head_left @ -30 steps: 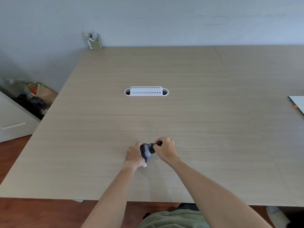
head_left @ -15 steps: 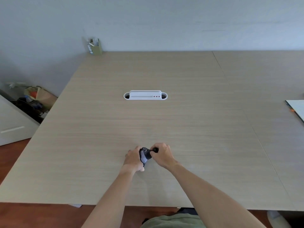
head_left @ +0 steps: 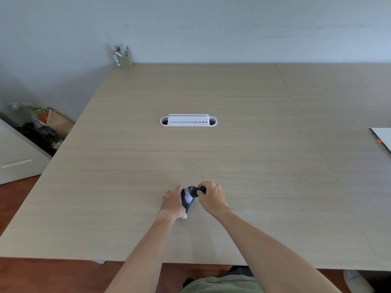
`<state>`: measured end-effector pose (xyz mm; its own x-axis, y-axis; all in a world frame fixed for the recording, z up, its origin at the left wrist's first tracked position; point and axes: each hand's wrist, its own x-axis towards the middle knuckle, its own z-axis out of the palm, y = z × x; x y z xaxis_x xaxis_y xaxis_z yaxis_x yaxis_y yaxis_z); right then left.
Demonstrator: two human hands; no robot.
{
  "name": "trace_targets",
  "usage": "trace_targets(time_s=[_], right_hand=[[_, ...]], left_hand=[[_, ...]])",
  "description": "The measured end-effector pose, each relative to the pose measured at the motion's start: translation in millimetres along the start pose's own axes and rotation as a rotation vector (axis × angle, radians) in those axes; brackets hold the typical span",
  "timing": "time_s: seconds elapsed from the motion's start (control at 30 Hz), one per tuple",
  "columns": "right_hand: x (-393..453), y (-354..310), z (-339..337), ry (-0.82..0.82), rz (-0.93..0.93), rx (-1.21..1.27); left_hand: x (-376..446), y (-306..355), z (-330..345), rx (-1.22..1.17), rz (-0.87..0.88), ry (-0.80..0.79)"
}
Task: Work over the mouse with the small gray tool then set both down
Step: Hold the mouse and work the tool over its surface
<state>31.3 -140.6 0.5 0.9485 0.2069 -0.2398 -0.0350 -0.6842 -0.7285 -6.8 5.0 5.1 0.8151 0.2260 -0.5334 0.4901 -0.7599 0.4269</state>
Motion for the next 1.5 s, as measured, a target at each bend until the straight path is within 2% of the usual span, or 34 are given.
trace_targets(time_s=[0.13,0.23,0.33,0.6,0.77,0.9,0.97,1.2,1.33,1.5], right_hand=[[0.9,-2.2,-1.0,0.142,0.023,-0.027],[2.3,-2.5,-3.5,0.056,0.010,0.083],[3.3,1.9,-1.8,-0.020,-0.017,0.073],[8.8,6.7,-0.9,-0.025,-0.035,0.096],[4.7,0.6,0.4,-0.016,-0.034,0.149],[8.9,2.9,3.9,-0.080,-0.034,0.099],[10.3,5.1,3.9,-0.062,-0.005,0.051],[9.1,3.0,-2.4,0.059,0.007,0.146],[5.5,1.9,-5.1,-0.059,-0.009,0.082],[5.7,1.0,-8.9,0.108,0.050,-0.049]], left_hand=[[0.0,-0.4,-1.2,0.011,0.011,-0.018],[0.1,2.3,-2.5,0.043,0.019,-0.016],[0.1,5.4,0.1,0.085,0.024,-0.001],[-2.8,9.6,9.6,0.067,0.000,0.067],[-6.1,11.4,5.1,0.078,-0.007,0.025],[-2.9,9.5,3.4,0.054,0.025,0.028],[-3.1,9.2,2.6,0.056,0.014,0.029],[-5.7,8.0,4.0,-0.025,-0.030,0.054],[-7.4,7.3,2.3,-0.078,-0.028,0.059],[-8.3,7.1,-0.1,-0.092,-0.025,0.055]])
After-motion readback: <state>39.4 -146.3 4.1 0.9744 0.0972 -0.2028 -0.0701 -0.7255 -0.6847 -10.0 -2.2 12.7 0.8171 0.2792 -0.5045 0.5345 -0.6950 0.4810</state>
